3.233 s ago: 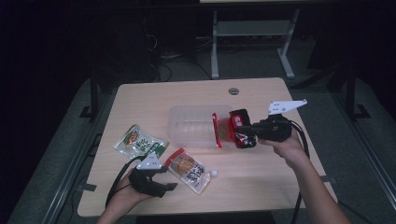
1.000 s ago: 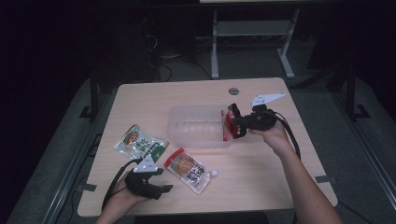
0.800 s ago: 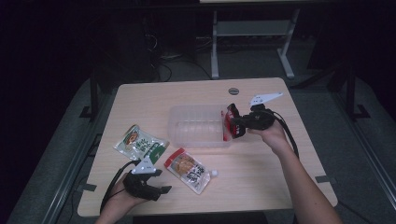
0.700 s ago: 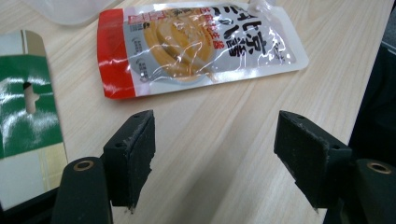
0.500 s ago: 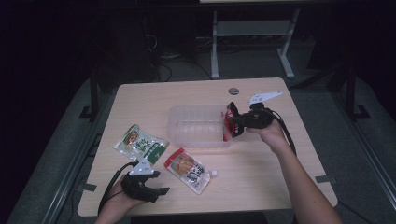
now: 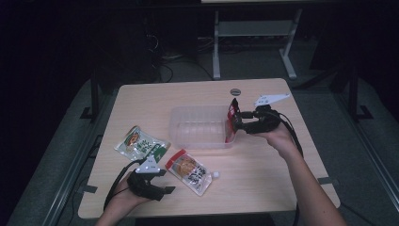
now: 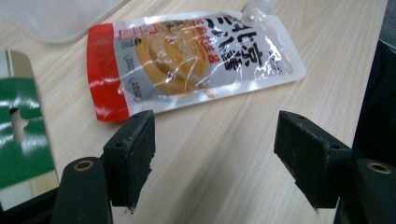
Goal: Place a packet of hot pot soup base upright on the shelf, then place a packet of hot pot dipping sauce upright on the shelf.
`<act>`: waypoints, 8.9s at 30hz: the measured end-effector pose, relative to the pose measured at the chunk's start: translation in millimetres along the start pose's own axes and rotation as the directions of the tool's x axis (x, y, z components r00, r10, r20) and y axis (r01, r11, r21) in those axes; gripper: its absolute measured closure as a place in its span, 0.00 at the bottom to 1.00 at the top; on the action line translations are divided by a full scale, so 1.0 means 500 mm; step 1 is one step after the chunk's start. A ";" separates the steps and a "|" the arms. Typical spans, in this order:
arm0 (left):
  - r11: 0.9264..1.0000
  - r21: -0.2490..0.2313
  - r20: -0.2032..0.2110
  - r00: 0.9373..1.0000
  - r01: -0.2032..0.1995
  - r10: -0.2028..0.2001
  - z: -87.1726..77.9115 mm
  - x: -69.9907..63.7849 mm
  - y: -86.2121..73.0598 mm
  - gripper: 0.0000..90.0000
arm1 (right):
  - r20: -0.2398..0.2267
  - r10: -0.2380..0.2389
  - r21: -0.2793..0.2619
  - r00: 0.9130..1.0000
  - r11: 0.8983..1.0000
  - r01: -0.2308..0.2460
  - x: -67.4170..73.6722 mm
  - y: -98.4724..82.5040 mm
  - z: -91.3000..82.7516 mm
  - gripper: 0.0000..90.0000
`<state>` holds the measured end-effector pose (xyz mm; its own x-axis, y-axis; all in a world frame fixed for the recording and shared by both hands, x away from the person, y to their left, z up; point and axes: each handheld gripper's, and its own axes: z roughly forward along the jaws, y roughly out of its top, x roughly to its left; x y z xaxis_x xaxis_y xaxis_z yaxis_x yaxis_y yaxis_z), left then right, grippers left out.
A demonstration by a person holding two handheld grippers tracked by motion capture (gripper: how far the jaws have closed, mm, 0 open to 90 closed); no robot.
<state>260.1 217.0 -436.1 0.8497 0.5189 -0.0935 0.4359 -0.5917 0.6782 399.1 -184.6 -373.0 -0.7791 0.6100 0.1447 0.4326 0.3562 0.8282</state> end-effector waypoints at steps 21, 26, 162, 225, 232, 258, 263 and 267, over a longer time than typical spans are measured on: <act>0.998 -0.008 0.038 0.998 -0.059 0.059 0.031 0.012 0.038 0.32 | 0.111 -0.010 0.077 0.994 0.997 0.001 0.055 -0.112 -0.063 0.26; 0.998 0.001 0.039 0.997 -0.063 0.063 0.032 0.013 0.038 0.32 | 0.098 0.003 0.067 0.995 0.998 -0.010 0.073 -0.144 -0.074 0.25; 0.988 0.144 -0.042 0.997 -0.057 0.064 0.171 0.050 0.138 1.00 | -0.144 0.111 0.303 0.983 0.951 -0.062 0.203 -0.138 0.155 0.27; 1.000 0.025 -0.006 1.000 -0.019 0.019 0.064 0.090 0.108 1.00 | -0.348 -0.004 0.148 0.937 0.987 0.059 0.194 -0.086 0.125 1.00; 0.999 0.033 0.065 0.998 -0.025 0.023 0.088 0.068 0.115 1.00 | -0.381 -0.021 0.113 0.924 0.991 0.069 0.193 -0.073 0.104 1.00; 0.998 -0.023 0.205 0.977 -0.053 0.057 0.129 -0.004 0.142 0.95 | -0.422 -0.056 0.027 0.905 0.997 0.074 0.205 -0.049 0.070 1.00; 0.998 -0.033 0.193 0.980 -0.048 0.053 0.114 0.008 0.137 0.86 | -0.410 -0.067 0.025 0.910 0.996 0.085 0.202 -0.044 0.056 1.00; 0.999 -0.016 0.177 0.983 -0.051 0.053 0.099 0.019 0.129 0.73 | -0.401 -0.083 0.028 0.912 0.994 0.103 0.199 -0.033 0.046 1.00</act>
<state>310.9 153.4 -429.4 0.9108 0.3693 -0.1848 0.3871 -0.6074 0.6937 324.9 -113.5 -384.7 -0.9286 0.2430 0.2806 0.3630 0.4369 0.8230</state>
